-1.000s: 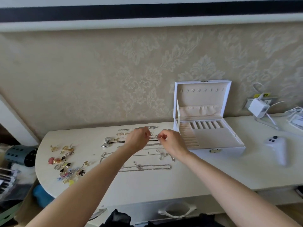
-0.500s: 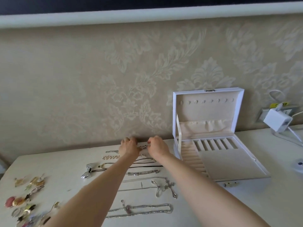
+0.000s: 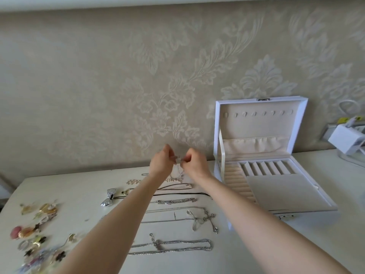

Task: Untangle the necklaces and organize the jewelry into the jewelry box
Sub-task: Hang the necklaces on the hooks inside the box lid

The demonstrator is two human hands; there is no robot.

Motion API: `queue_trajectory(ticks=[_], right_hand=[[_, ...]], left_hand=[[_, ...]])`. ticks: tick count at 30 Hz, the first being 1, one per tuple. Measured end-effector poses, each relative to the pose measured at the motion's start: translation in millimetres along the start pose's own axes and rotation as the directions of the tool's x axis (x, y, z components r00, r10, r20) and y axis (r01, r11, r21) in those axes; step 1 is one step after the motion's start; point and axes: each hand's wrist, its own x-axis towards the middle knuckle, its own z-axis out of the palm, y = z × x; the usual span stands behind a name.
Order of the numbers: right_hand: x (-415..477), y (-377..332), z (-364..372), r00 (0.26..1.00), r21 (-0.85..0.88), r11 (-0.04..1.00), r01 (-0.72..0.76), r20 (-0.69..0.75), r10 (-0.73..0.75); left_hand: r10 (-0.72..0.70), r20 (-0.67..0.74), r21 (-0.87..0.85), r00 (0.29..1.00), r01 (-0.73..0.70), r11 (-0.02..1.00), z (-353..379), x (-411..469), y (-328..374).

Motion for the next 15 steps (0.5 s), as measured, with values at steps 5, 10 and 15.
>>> queue_trajectory(ticks=[5,10,15], right_hand=[[0.1,-26.7,-34.9,0.992,0.276,0.960,-0.053,-0.091,0.081],[-7.8,-47.3,-81.6,0.984,0.513,0.856,-0.056,-0.117,0.135],[-15.7,-62.7,-138.7,0.972,0.573,0.819,-0.028,-0.176,0.157]], left_hand=[[0.140,-0.112,-0.209,0.984,-0.161,0.964,-27.2,-2.9,43.4],[0.214,-0.157,-0.238,0.964,-0.247,0.939,-41.2,-2.0,89.7],[0.196,-0.135,-0.344,0.971,-0.231,0.910,-56.2,-1.5,138.2]])
